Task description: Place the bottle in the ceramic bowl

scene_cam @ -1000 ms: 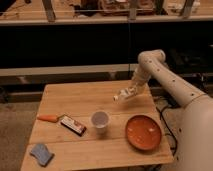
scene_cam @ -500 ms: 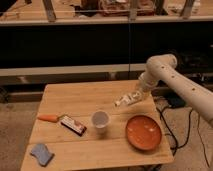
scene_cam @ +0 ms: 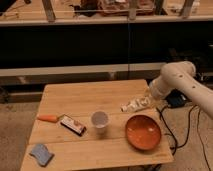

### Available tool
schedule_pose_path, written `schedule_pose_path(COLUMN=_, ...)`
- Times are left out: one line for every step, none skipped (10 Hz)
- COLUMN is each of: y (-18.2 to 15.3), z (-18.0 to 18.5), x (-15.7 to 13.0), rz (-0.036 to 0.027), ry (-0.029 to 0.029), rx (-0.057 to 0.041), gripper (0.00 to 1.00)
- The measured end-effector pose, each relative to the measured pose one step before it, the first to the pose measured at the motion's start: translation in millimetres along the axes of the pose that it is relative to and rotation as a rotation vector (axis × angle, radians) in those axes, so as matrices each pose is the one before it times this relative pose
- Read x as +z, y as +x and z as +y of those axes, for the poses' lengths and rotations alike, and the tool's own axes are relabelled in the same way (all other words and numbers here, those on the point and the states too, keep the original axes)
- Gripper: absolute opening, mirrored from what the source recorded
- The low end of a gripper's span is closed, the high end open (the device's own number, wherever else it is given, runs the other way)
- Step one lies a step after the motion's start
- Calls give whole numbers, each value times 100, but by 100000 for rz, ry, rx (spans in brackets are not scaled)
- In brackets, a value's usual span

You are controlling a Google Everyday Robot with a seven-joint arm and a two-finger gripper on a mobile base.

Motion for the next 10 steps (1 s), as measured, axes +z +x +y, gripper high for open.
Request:
schedule_pose_path(y=764, z=1911, x=-689, rz=1119, ry=-161, rx=3551, gripper=0)
schedule_pose_path(y=997, z=1669, x=-466, rz=1481, ry=-375, rx=3304, gripper=0)
schedule_pose_path(y=805, z=1213, x=-197, rz=1414, ry=-556, rx=2148, gripper=0)
schedule_pose_path(y=392, z=856, x=65, rz=2077, ry=-1301, rx=484, gripper=0)
schedule_pose_path(y=-127, z=550, x=263, rz=1616, ry=-1727, rx=-1399, gripper=0)
schedule_pose_path(y=-108, z=591, x=252, rz=1771, ry=-2058, rx=-1895, gripper=0)
schedule_pose_path(y=-101, z=379, x=196, rz=1038, ry=-1122, rx=-1162, gripper=0)
schedule_pose_path(y=-487, z=-159, x=26, rz=-1738, ry=1190, rx=361, gripper=0)
schedule_pose_path(y=-52, z=-497, x=212, rz=-862, ry=818, rx=300, gripper=0)
schedule_pose_path(y=28, z=-767, x=174, rz=-173, ry=27, rx=-364, gripper=0)
